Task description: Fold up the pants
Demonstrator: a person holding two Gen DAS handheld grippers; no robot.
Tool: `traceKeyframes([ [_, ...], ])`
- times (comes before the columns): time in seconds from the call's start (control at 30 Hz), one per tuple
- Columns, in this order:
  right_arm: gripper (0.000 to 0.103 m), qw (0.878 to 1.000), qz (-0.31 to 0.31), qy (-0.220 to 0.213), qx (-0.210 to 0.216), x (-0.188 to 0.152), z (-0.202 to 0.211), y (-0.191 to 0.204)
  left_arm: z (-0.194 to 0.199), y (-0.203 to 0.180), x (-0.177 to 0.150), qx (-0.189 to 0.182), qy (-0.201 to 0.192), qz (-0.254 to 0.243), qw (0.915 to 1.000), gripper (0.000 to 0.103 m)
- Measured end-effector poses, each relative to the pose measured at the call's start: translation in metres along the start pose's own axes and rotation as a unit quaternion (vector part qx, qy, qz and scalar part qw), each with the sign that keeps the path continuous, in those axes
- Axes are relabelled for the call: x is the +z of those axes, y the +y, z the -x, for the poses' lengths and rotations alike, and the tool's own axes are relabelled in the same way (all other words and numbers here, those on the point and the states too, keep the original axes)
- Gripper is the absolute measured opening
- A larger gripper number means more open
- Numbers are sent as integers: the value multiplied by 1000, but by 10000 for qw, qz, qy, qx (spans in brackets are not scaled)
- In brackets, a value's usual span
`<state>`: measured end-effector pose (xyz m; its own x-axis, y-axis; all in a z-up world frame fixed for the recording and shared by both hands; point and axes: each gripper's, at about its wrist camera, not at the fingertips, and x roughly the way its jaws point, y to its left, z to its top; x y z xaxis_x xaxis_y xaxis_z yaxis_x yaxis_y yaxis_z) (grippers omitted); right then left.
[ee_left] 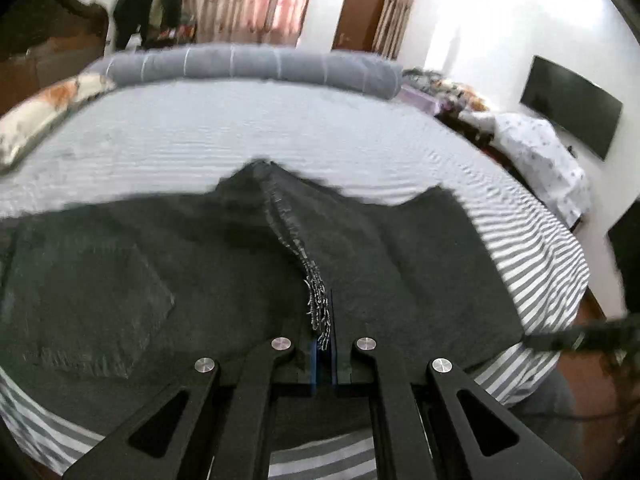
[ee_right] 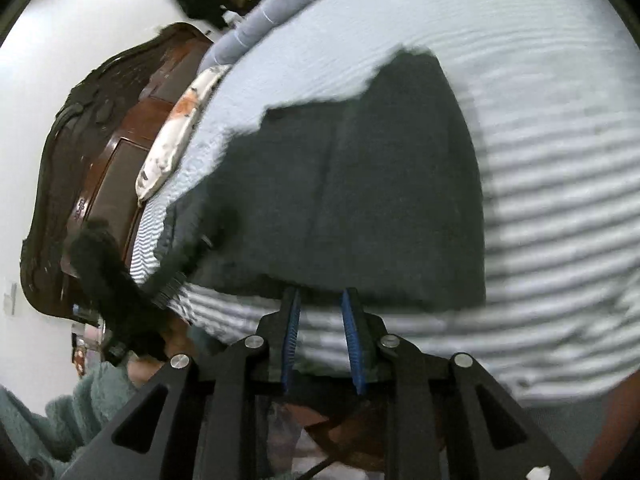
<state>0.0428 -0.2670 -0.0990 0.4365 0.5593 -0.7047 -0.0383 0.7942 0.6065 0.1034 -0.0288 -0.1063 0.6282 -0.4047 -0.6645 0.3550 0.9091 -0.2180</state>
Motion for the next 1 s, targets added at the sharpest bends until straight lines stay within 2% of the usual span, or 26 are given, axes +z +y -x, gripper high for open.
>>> traceKeyframes([
  [0.1,22,9978,221,-392,-481,27,5,6,-14,18,-6,-29,262,445,9987,4],
  [0.2,22,9925,467,-595,-964,58,-1,6,-19,22,-7,25,302,479,9984,4],
  [0.37,22,9861,499,-701,-1420,103,-25,-6,-21,22,-9,70,281,500,9983,5],
  [0.47,21,9827,467,-522,-1715,123,-48,-23,-26,27,-15,103,344,557,9978,6],
  [0.5,17,9818,434,-422,-1803,127,-56,-31,-26,27,-16,111,347,566,9977,6],
  [0.57,13,9816,255,-243,-1877,129,-68,-47,-28,29,-16,104,379,567,9976,9],
  [0.63,8,9812,238,-243,-1898,127,-70,-54,-30,31,-15,61,438,597,9972,9],
  [0.73,10,9821,215,-245,-1857,125,-62,-54,-29,38,-8,-80,620,757,9952,10],
  [0.8,15,9831,261,-246,-1794,122,-56,-49,-23,41,-2,-49,669,824,9943,13],
  [0.9,16,9828,436,-184,-1787,103,-45,-36,-4,35,8,148,399,610,9972,20],
  [0.97,17,9831,542,-117,-1743,87,-36,-30,6,30,14,190,197,476,9985,29],
  [1.0,18,9829,598,-84,-1741,77,-32,-28,10,26,18,220,122,392,9989,30],
])
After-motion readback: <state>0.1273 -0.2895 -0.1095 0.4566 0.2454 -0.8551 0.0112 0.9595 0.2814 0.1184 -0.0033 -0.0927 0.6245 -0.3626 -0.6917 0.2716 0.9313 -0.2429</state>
